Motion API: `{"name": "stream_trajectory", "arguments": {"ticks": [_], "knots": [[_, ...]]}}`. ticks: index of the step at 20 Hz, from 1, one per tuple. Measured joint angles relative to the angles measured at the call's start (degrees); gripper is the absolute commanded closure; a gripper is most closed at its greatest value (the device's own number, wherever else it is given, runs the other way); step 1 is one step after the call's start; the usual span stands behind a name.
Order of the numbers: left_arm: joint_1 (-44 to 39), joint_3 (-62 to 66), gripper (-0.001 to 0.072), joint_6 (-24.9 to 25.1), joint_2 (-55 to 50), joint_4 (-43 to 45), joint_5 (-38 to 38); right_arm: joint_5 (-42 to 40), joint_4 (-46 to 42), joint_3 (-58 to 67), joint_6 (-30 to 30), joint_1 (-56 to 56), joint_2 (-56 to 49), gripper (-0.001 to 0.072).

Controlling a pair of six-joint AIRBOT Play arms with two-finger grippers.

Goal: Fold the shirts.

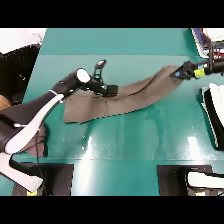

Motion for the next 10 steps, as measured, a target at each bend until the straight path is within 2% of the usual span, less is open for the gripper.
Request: {"name": "stream_trajectory", "arguments": {"ticks": [5, 10], "knots": [[-2.7, 4.2, 0.0681, -0.5, -5.1, 0.0, -1.1, 0.3, 0.2, 8.9, 3.0, 9.8, 1.4, 0.0700], [-3.2, 5.1, 0.0681, -0.5, -6.7, 0.0, -1.2, -0.3, 5.1, 15.3, 3.9, 17.4, -1.8, 0.0699]]}}
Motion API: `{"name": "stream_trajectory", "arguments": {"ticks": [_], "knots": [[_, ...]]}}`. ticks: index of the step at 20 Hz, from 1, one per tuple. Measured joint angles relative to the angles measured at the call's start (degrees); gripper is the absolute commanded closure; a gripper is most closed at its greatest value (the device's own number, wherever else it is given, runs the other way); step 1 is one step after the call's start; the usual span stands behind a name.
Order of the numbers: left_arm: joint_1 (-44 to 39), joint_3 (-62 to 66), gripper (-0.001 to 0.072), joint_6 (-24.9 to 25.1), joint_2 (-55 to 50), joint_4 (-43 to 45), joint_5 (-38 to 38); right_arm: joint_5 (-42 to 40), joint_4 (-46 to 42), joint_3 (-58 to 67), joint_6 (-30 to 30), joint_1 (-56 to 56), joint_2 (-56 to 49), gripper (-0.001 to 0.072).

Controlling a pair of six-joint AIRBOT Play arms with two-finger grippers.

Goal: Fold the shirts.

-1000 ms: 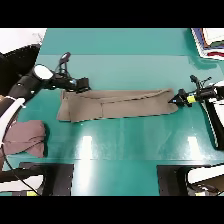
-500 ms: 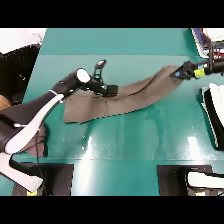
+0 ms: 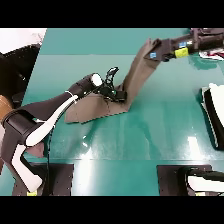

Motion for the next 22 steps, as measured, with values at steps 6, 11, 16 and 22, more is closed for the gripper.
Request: {"name": "stream_trajectory", "arguments": {"ticks": [6, 11, 16, 22], "knots": [[8.8, 0.2, 0.0680, 0.0, 6.9, 4.1, -5.1, -1.9, 3.2, 5.0, -0.5, 8.7, -5.6, 0.0698], [23.5, 0.3, 0.0680, 0.2, 20.9, 13.3, -10.8, -8.8, 3.8, 9.9, -2.6, 21.1, -14.2, 0.0482], [34.9, 0.3, 0.0680, 0.5, 31.4, 17.2, -13.5, -14.5, 3.8, 14.1, -5.2, 30.2, -23.5, 0.0228], [39.6, 0.3, 0.0680, 1.4, 35.0, 18.2, -17.6, -10.3, 3.0, 4.6, -6.1, 23.7, -20.1, 0.0228]]}}
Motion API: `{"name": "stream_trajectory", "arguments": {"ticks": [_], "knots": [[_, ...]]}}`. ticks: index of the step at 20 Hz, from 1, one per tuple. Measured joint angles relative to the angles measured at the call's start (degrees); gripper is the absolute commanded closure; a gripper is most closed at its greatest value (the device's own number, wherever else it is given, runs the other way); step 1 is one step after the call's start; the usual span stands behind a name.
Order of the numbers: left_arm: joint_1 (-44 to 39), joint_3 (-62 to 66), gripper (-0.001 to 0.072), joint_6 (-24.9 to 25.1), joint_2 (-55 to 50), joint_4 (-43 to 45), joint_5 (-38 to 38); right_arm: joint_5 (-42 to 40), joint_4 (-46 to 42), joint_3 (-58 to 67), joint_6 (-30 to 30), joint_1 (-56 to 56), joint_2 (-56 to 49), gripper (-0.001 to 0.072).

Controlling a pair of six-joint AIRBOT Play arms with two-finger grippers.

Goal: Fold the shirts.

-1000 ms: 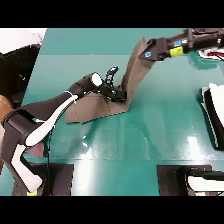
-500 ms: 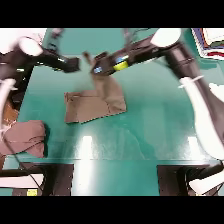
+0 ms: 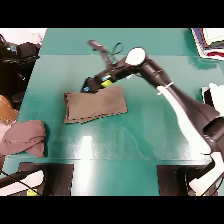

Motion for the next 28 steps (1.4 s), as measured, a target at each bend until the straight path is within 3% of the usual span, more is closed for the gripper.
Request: {"name": "stream_trajectory", "arguments": {"ticks": [3, 5, 10, 15, 16, 17, 19, 21, 23, 28], "knots": [[0.5, 0.0, 0.0680, 0.4, 0.4, 0.0, -1.3, 0.8, -3.0, -10.8, 1.0, -8.3, 5.5, 0.0223], [0.6, -0.1, 0.0680, 0.5, 0.5, -0.2, -1.9, 1.2, -4.8, -17.9, 2.3, -14.1, 8.0, 0.0104], [0.7, -0.3, 0.0680, 0.7, 0.6, -1.3, -2.4, 0.1, -3.1, -28.6, 3.8, -23.7, 7.7, 0.0115], [0.7, -0.4, 0.0680, 0.7, 0.6, -1.9, -2.6, 0.0, -0.2, -27.5, 4.2, -22.4, 0.6, 0.0117], [0.7, -0.4, 0.0680, 0.7, 0.6, -1.9, -2.6, 0.0, 0.6, -26.1, 4.3, -21.3, -1.3, 0.0134], [0.7, -0.4, 0.0680, 0.7, 0.6, -1.9, -2.7, 0.2, 1.9, -24.5, 4.4, -20.1, -3.2, 0.0196], [0.7, -0.4, 0.0680, 0.7, 0.6, -2.1, -3.1, 0.6, 4.0, -20.8, 4.4, -17.3, -6.8, 0.0231], [0.7, -0.4, 0.0680, 0.7, 0.6, -2.4, -3.4, 0.5, 4.2, -16.7, 4.4, -14.6, -9.7, 0.0429], [0.7, -0.4, 0.0681, 0.7, 0.6, -3.1, -3.6, -0.4, 3.5, -13.0, 4.4, -12.6, -11.4, 0.0672], [-1.9, -0.4, 0.0681, 0.7, 0.6, -4.2, -3.9, 0.6, 0.6, -6.2, 5.2, -12.3, -10.8, 0.0698]]}}
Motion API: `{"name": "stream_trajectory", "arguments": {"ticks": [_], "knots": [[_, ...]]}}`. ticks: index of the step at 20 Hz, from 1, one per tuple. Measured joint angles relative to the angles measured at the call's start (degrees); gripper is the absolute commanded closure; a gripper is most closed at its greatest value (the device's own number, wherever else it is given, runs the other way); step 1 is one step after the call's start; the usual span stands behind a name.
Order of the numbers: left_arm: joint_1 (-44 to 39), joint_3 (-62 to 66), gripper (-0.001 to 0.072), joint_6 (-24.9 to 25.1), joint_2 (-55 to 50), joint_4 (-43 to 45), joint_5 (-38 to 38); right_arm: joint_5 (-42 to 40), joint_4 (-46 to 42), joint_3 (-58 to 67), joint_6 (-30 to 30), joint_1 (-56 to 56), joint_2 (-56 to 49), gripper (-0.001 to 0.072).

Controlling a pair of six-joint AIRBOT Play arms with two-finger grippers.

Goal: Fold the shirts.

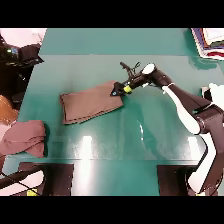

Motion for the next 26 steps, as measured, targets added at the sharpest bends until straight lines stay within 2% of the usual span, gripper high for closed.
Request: {"name": "stream_trajectory", "arguments": {"ticks": [5, 10, 14, 19, 26], "knots": [[-7.1, 0.0, 0.0680, 0.6, 0.0, -0.3, 1.2, 2.7, -6.1, 1.6, 2.1, -9.9, 8.4, 0.0698], [-12.9, 0.0, 0.0680, 0.9, 0.0, -0.3, 3.1, 6.2, -15.7, 1.9, 5.7, -27.3, 18.4, 0.0698], [-14.5, 0.0, 0.0680, 0.9, 0.0, -0.7, 3.6, 7.1, -19.3, 1.9, 7.5, -43.3, 23.4, 0.0699], [-15.1, 0.0, 0.0680, 0.6, 0.0, -1.7, 3.8, 6.5, -20.2, 2.0, 9.0, -59.1, 25.4, 0.0698], [-15.2, 0.0, 0.0680, -0.4, 0.0, -2.3, 5.7, 1.6, -12.4, 3.3, 7.4, -68.5, 28.7, 0.0699]]}}
